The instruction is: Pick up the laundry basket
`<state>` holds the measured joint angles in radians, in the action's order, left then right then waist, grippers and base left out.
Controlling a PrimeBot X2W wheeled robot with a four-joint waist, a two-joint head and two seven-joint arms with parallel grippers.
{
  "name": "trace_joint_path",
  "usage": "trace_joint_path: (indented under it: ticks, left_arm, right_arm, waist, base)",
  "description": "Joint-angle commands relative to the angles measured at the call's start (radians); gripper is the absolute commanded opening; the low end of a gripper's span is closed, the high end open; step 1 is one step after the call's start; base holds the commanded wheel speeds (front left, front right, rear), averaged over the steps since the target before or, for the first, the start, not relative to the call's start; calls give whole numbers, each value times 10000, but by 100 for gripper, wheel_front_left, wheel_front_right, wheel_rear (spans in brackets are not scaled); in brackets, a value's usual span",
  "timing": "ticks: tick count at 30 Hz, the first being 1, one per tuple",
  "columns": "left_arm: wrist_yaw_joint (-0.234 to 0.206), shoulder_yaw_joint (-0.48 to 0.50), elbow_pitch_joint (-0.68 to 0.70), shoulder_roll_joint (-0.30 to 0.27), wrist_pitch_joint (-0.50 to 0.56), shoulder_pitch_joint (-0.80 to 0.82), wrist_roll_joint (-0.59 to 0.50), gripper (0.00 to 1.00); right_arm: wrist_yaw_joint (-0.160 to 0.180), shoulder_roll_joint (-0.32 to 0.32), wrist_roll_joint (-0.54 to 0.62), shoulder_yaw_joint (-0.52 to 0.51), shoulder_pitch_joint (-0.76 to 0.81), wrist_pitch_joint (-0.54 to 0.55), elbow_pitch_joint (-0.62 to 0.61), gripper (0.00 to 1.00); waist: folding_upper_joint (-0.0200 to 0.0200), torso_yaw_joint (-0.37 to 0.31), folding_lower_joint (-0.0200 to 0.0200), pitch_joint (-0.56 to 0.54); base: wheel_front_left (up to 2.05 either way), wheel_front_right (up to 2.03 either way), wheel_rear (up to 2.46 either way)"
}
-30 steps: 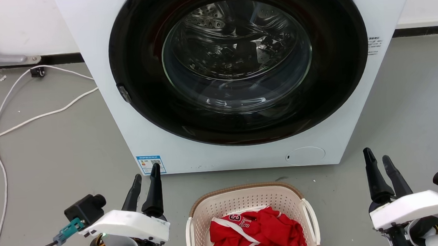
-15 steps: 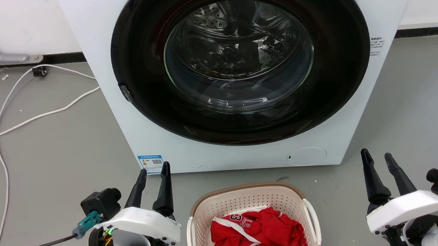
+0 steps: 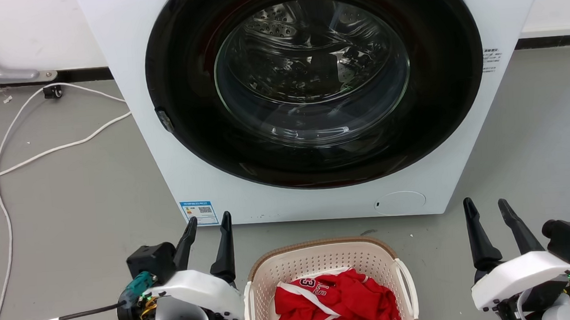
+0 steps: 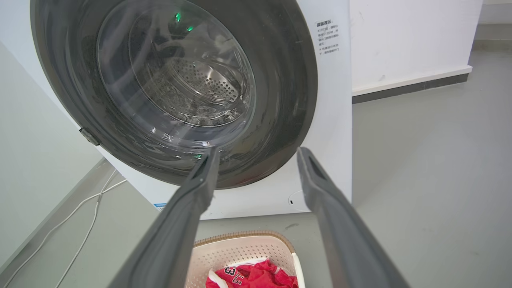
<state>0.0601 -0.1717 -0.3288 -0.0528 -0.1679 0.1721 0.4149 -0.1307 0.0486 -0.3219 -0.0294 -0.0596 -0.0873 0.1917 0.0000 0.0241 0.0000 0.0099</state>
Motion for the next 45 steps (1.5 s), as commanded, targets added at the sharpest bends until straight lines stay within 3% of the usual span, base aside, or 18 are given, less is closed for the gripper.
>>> trace_joint_path:
  ticks: [1, 22, 45]
  left_arm:
    - [-46, -69, 9, -50, -94, 234, -262, 100]
    - [-271, -398, -421, -61, -595, 369, -2133, 100]
    - [-230, -443, -778, 12, -1001, 470, -3076, 100]
  right_arm:
    - [0, 26, 221, 15, 29, -53, -126, 100]
    - [1, 27, 1991, 66, 362, -246, -333, 100]
    - [1, 28, 2300, 61, 600, -583, 3, 100]
  waist:
    - [0, 2, 0, 8]
    - [0, -6, 0, 1]
    - [0, 14, 0, -17]
  base:
    - [0, 0, 0]
    - [0, 0, 0]
    - [0, 0, 0]
